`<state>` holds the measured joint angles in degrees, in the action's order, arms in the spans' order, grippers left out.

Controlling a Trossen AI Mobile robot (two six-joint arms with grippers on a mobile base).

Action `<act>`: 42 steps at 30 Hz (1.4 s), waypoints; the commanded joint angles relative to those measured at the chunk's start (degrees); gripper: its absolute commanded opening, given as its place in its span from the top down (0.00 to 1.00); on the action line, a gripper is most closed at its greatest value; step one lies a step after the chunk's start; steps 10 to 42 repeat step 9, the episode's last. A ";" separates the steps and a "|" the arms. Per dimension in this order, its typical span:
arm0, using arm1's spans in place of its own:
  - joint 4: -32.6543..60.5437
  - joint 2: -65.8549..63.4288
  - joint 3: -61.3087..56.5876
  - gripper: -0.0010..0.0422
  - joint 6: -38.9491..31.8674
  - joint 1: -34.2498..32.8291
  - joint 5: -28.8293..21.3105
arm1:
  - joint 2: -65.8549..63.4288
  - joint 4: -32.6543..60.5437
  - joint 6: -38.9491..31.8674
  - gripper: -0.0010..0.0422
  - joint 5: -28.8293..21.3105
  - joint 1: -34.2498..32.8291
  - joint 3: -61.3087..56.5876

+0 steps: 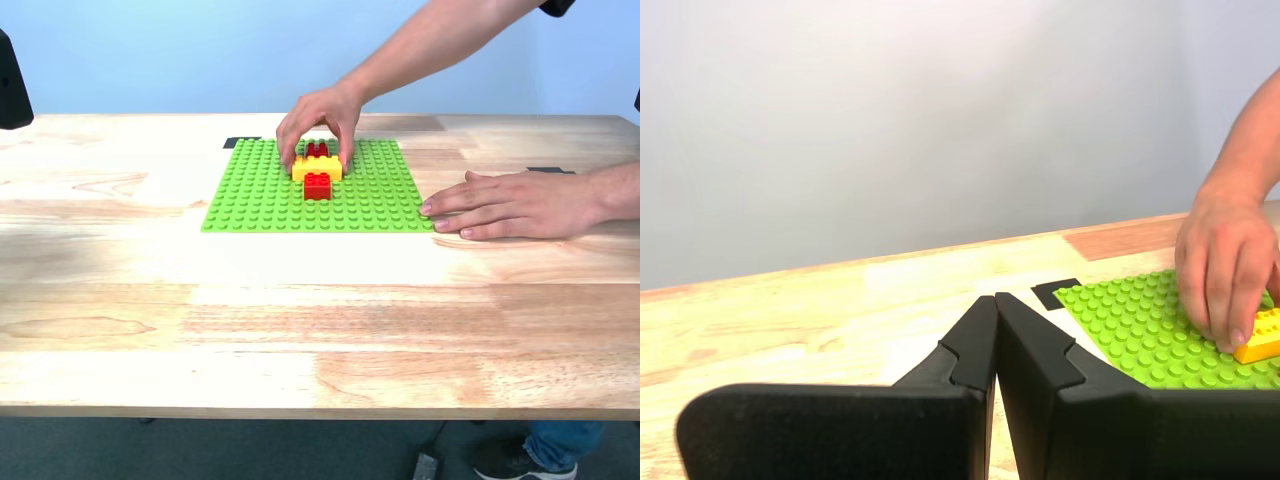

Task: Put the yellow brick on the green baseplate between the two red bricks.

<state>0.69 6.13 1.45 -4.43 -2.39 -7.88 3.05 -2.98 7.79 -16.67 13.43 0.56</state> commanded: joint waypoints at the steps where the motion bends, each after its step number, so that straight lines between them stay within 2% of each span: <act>1: 0.02 0.00 0.00 0.98 0.00 0.00 -0.02 | 0.00 -0.04 -0.02 0.98 0.00 0.00 0.02; 42: -0.07 0.00 -0.02 0.98 0.00 0.00 0.00 | 0.00 -0.02 -0.02 0.98 0.00 0.00 0.02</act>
